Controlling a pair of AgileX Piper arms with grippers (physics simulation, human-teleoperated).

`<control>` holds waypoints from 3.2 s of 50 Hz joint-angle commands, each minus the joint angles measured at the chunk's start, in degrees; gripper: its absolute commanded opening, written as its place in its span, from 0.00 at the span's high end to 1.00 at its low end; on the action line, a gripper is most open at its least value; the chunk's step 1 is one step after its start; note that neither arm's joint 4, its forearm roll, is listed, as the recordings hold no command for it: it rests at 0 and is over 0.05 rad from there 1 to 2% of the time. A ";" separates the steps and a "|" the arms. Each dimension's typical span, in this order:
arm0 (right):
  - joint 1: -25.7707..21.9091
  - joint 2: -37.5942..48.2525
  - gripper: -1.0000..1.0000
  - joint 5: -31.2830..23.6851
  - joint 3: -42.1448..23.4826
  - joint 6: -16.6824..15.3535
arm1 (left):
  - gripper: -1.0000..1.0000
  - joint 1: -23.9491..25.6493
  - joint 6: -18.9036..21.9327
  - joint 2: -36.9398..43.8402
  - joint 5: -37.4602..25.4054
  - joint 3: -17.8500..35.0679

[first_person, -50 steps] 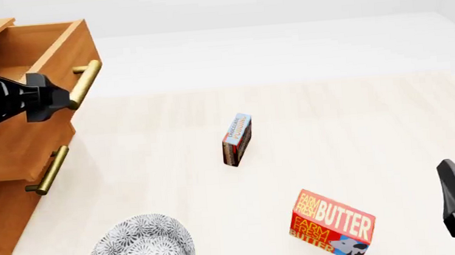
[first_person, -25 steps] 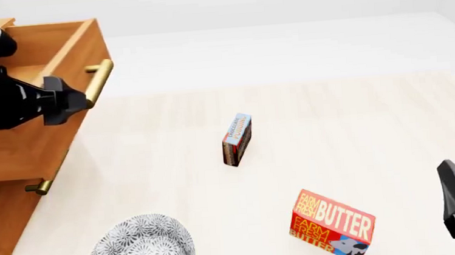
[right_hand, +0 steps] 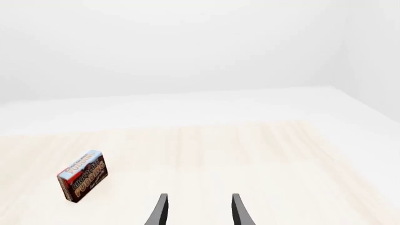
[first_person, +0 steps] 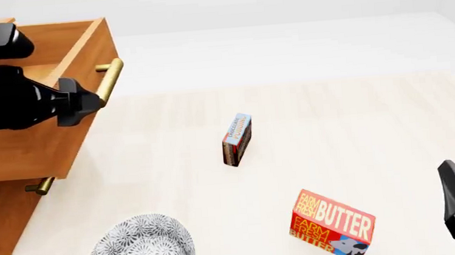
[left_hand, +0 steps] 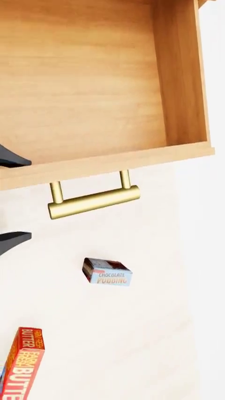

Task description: Put the chocolate pudding in the top drawer of the cabinet and close it.

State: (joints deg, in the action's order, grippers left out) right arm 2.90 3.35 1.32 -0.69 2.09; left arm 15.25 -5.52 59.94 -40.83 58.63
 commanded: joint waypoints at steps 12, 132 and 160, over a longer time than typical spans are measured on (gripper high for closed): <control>-0.03 0.84 0.00 0.75 0.01 0.12 | 0.00 3.00 -0.41 1.41 0.92 1.60; 0.60 -1.23 0.00 -0.78 -0.17 -0.22 | 0.00 11.13 8.57 -2.32 -0.38 15.85; 0.89 -2.01 0.00 -1.23 -0.07 -0.67 | 0.00 13.53 16.16 -13.85 9.46 1.94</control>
State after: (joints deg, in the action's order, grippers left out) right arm 3.64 1.65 0.34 -0.68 1.42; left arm 27.52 7.17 48.75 -33.97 64.63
